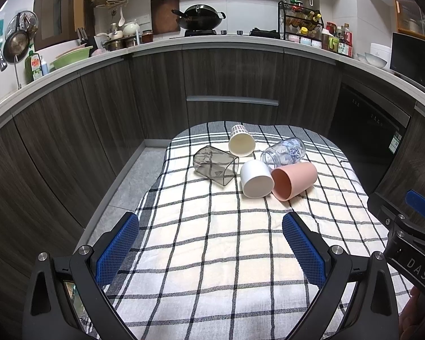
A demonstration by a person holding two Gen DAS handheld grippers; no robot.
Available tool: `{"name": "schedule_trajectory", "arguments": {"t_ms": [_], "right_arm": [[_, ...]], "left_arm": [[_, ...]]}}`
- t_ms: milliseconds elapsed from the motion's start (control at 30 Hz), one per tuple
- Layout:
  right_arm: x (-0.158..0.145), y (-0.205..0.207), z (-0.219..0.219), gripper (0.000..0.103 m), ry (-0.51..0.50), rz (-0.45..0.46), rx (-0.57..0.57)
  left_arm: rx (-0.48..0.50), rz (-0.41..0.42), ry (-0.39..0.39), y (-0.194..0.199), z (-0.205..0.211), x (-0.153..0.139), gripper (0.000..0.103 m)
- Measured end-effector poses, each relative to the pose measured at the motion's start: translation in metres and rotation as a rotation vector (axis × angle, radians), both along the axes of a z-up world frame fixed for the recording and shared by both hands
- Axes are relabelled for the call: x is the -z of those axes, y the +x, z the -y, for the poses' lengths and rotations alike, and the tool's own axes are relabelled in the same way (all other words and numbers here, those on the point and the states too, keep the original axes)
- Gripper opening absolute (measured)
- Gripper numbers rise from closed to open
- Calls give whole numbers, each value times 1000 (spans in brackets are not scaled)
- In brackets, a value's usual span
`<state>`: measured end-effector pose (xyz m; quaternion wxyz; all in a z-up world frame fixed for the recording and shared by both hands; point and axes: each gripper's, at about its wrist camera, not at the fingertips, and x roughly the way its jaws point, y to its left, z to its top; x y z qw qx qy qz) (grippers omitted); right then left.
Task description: Flip cup upside down
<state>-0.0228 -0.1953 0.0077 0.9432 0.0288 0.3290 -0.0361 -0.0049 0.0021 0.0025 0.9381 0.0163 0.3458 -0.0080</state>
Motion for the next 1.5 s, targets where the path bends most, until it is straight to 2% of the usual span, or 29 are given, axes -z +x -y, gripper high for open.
{"name": "schedule_trajectory", "arguments": {"t_ms": [1100,1333,1500], "right_arm": [[13,1,4,85,0,-16,3],[15,18,1,85,19,-63,-10],[15,48,5,85,55,-108,-1]], "left_arm": [[-5,-25,-8,10,1,13,103],[-20,-10,-11,27,-2,12,103],[-21,13,-28,49,-6,7,103]]}}
